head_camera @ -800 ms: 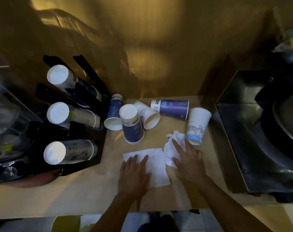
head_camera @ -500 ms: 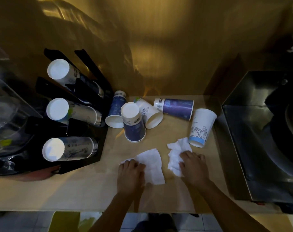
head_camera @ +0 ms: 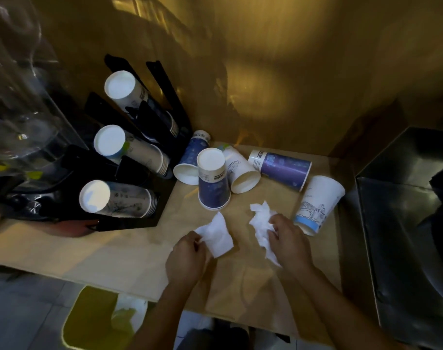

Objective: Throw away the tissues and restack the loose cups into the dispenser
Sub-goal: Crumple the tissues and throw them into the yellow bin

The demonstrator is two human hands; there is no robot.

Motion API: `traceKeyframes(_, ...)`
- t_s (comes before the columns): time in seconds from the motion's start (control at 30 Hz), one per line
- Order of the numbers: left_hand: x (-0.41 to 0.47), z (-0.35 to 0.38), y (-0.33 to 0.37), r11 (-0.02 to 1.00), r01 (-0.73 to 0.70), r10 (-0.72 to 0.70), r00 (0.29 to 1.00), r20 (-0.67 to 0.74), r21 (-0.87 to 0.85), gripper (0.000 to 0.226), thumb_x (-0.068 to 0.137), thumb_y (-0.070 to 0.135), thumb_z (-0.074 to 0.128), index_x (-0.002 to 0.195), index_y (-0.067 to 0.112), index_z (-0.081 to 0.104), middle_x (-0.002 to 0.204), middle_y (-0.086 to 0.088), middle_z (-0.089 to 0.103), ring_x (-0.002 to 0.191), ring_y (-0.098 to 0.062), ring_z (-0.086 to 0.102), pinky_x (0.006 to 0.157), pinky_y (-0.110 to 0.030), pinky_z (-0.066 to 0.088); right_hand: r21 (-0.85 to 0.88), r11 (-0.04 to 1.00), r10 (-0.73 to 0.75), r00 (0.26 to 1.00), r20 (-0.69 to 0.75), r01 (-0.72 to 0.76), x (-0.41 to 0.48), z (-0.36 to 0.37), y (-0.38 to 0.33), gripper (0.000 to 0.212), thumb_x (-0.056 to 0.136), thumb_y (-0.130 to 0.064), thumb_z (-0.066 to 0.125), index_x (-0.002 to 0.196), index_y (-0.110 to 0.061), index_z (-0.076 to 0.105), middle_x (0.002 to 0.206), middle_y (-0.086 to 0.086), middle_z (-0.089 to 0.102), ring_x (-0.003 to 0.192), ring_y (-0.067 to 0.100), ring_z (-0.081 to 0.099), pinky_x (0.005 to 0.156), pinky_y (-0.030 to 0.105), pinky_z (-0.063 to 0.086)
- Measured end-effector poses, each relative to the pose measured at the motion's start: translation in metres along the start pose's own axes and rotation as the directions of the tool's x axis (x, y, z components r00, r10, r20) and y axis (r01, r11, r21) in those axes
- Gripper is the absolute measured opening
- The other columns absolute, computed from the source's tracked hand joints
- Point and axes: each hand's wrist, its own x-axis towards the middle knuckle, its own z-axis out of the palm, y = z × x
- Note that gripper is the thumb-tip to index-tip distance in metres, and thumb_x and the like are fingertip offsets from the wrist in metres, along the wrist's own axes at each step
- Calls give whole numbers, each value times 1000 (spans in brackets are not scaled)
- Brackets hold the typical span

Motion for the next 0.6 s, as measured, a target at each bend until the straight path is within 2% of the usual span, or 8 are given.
traceKeyframes(0.07,-2,-5,-3,997,59,-59,998,-2,-52,10,89,14,54,90,14,64,83,-2,67,79,-22,64,63,-27,45,54,997,-51,999,7,50,-1,2,-9,10,88,-10,56,97,-7,59,97,13,66,86,22,60,78,37,51)
traceKeyframes(0.13,-7,-11,-9,991,102,-106,994,-37,-89,10,88,15,57,77,15,58,70,0,61,70,-21,61,54,-24,37,58,994,-99,994,36,97,-3,4,-19,7,89,-11,54,93,-9,58,93,12,65,81,20,59,74,35,50)
traceKeyframes(0.37,-27,-39,-35,953,235,-255,963,-87,-190,33,89,26,58,59,22,45,58,6,52,59,-16,52,50,-25,34,63,969,-241,969,45,238,-21,20,-60,6,87,-7,55,84,-7,60,87,10,63,75,22,56,69,33,45)
traceKeyframes(0.47,-37,-59,-56,941,232,-263,959,-101,-246,30,86,21,60,59,16,49,56,2,54,56,-16,52,51,-27,37,60,965,-260,963,70,256,-31,34,-85,6,85,-7,56,82,-9,61,86,8,63,75,20,55,68,27,42)
traceKeyframes(0.6,-61,-88,-99,909,245,-303,944,-129,-338,20,84,16,64,67,6,58,61,-11,61,57,-22,55,56,-34,42,106,916,-397,912,102,387,-56,60,-127,7,85,-8,59,81,-13,61,80,-2,60,71,14,55,63,17,39)
